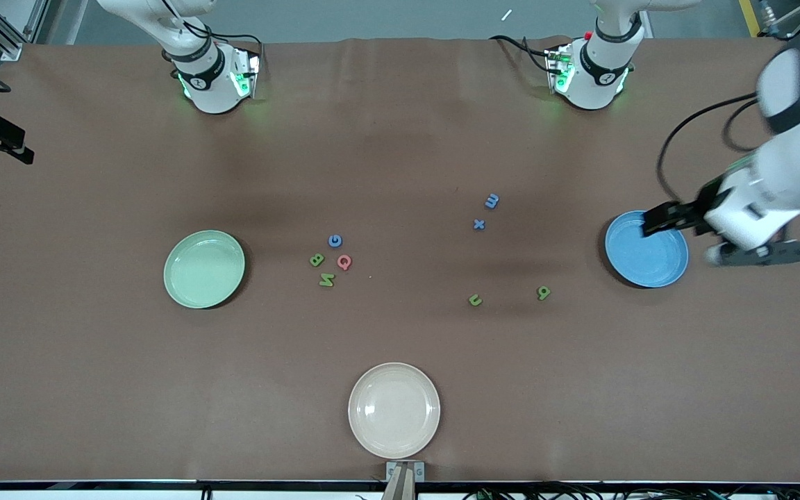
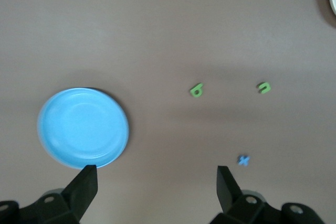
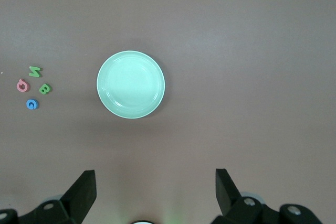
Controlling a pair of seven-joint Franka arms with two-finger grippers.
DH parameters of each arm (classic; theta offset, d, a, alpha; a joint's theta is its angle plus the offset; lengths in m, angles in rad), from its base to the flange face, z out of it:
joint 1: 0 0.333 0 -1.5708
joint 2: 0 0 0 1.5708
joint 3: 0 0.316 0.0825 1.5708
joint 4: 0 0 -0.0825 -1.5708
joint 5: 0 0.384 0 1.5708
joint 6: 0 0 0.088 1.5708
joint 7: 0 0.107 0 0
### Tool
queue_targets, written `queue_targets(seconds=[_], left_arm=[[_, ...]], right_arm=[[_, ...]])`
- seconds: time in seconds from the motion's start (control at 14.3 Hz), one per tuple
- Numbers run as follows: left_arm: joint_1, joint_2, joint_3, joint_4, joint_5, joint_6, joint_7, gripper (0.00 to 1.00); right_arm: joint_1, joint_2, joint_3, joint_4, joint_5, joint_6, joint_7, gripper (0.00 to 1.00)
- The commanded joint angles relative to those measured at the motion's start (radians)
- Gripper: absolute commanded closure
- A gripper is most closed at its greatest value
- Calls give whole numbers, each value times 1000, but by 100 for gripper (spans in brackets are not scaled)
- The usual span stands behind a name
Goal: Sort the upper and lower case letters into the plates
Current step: 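Grasp the b with the left gripper while the right gripper grasps the B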
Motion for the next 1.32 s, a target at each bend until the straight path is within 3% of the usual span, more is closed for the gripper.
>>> queue_targets(seconds=[0.0, 0.21, 0.35, 0.7, 0.91, 1.11, 1.25], left_arm=[[-1, 29, -47, -103, 4, 154, -96, 0], [-47, 129, -50, -126, 54, 282, -212, 0], [-58, 201, -53, -122, 128, 333, -327, 0], [-94, 349, -50, -125, 132, 560, -619, 0], [-117, 396, -45, -128, 153, 603, -670, 1], [-116, 428, -48, -137, 262, 607, -763, 9], [-116, 447, -48, -152, 289, 640, -785, 13]], right_arm=[[-7, -15, 4, -4, -14, 7, -11, 0], [-15, 9, 4, 11, -9, 15, -5, 0], [-15, 113, 4, 31, 0, 9, -10, 0], [-18, 259, 6, 91, -8, 44, -13, 0], [7, 286, 9, 80, 15, 48, 19, 0], [23, 290, 10, 38, 127, 110, 247, 0], [92, 290, 9, -15, 127, 171, 344, 0]])
